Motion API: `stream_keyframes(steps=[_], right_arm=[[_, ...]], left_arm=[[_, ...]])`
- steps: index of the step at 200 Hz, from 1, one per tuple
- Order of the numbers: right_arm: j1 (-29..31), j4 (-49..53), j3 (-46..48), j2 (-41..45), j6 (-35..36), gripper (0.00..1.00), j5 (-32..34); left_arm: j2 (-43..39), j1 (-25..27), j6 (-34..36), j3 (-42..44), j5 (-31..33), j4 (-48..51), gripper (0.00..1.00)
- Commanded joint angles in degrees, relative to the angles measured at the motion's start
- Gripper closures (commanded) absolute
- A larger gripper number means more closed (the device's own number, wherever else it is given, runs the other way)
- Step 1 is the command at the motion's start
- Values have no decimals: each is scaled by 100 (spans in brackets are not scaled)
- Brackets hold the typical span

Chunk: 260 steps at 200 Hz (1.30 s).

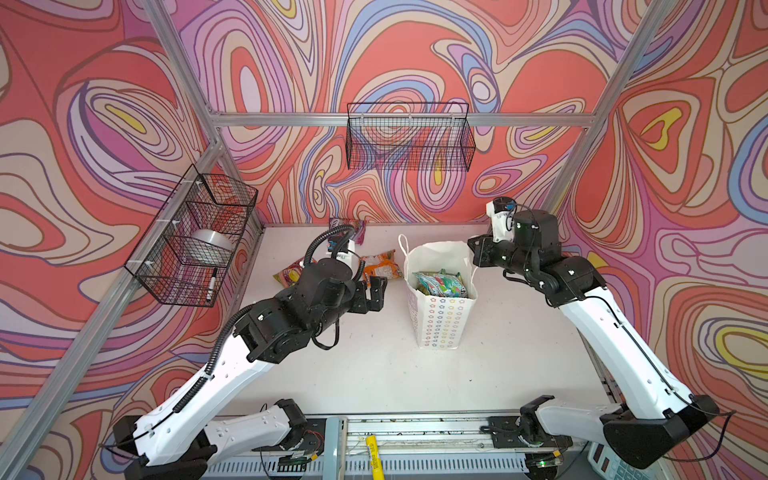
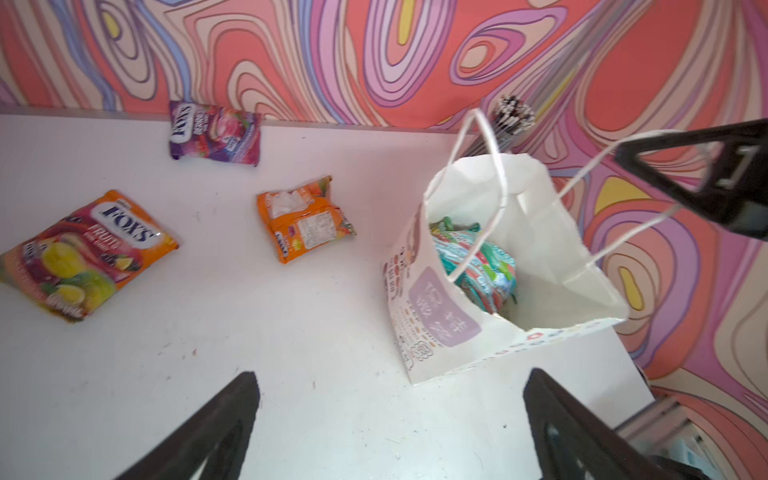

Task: Place the snacks into the paper bag
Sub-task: 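Withdraw the left gripper and move it toward the purple Fox's Berries packet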

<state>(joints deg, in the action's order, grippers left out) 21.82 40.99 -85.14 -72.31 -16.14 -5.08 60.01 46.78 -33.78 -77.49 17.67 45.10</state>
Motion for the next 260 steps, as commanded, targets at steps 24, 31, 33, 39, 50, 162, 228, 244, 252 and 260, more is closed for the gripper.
stream_keyframes(steps=[24,31,33,39,50,162,228,244,252,260], right_arm=[[19,-294,77,114,41,100,140],[20,-296,77,113,49,100,156],[16,-299,77,113,50,100,163],[19,-309,86,106,57,100,170],[16,-309,90,105,74,100,185],[11,-365,148,38,190,100,525],[15,-359,114,-155,233,100,632],[12,-356,108,-193,234,100,631],[14,-360,112,-211,234,100,623],[19,-359,121,-224,230,100,616]], left_arm=[[231,-893,-137,609,8,-325,0],[384,-1128,-121,711,-221,-469,0],[434,-1191,-127,727,-288,-512,0],[621,-1376,-123,763,-493,-612,0],[1070,-1734,-51,766,-838,-838,0],[7502,-3048,1432,-4649,-1189,-248,0],[8917,-3539,1189,-6322,-1470,-528,5],[9023,-3677,976,-6322,-1720,-678,7],[9069,-3747,830,-6326,-1893,-746,7],[9117,-3827,680,-6307,-2177,-842,8]])
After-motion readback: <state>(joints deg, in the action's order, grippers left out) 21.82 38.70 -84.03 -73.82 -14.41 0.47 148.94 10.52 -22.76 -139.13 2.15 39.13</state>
